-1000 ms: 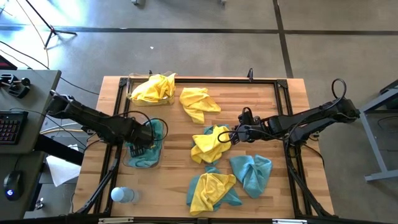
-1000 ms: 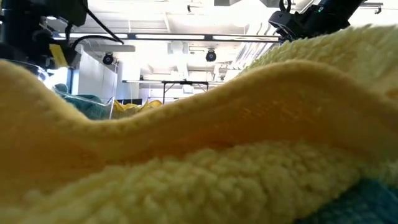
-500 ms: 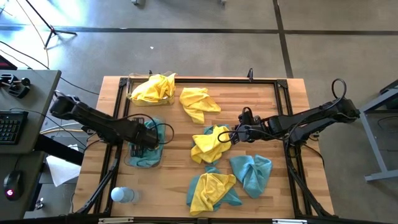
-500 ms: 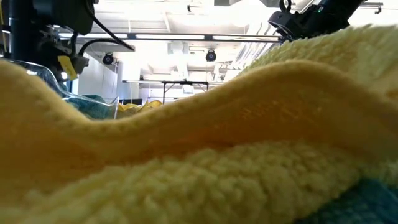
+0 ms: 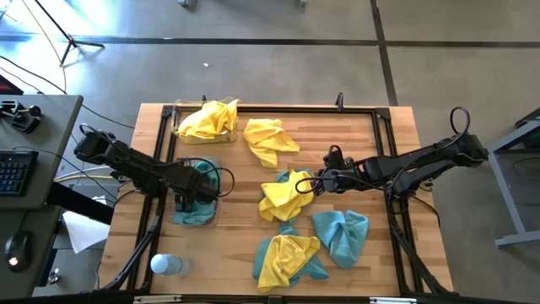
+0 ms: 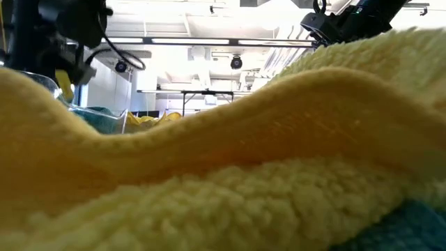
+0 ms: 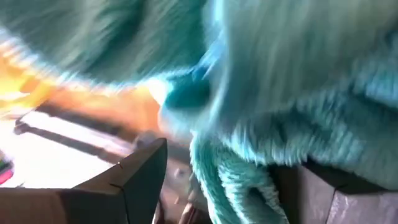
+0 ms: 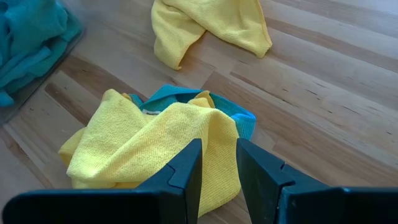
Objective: Sort microfiber towel by color & place in baskets
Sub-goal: Put the blue microfiber cloth into the bottom transparent bin, then put the yellow microfiber cloth into the top transparent bin
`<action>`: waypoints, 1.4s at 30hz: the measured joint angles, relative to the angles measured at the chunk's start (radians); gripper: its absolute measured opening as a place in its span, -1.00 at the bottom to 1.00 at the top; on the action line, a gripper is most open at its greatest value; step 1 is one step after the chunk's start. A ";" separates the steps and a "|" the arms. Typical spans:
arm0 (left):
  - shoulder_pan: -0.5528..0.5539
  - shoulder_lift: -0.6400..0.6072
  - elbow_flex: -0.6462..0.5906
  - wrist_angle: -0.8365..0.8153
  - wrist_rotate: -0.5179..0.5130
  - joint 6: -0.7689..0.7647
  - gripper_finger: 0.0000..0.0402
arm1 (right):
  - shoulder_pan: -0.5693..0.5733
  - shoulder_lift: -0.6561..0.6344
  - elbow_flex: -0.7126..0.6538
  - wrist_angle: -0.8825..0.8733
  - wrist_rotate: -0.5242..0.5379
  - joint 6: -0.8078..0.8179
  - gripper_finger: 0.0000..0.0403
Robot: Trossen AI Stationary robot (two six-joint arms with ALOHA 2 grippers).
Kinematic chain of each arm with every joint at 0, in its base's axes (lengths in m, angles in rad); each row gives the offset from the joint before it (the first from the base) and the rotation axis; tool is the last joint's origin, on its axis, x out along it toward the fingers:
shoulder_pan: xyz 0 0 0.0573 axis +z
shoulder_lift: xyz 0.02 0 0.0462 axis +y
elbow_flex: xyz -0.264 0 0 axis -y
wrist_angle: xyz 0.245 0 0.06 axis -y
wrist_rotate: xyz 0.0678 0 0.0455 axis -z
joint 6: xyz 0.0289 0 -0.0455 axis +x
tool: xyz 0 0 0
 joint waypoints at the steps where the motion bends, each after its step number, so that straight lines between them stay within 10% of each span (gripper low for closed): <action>1: 0.000 -0.007 0.020 -0.033 -0.007 -0.014 0.29 | 0.000 0.000 0.000 0.000 0.000 0.000 -0.54; 19: -0.003 -0.128 0.317 -0.133 -0.053 -0.068 0.29 | 0.000 0.000 0.000 0.000 0.005 -0.008 -0.54; 29: -0.002 -0.113 0.323 0.393 -0.092 0.074 0.29 | 0.000 0.000 0.000 0.000 0.005 -0.024 -0.54; 42: 0.023 0.328 0.628 0.586 -0.101 0.200 0.29 | 0.000 0.001 0.000 -0.059 -0.003 -0.113 -0.54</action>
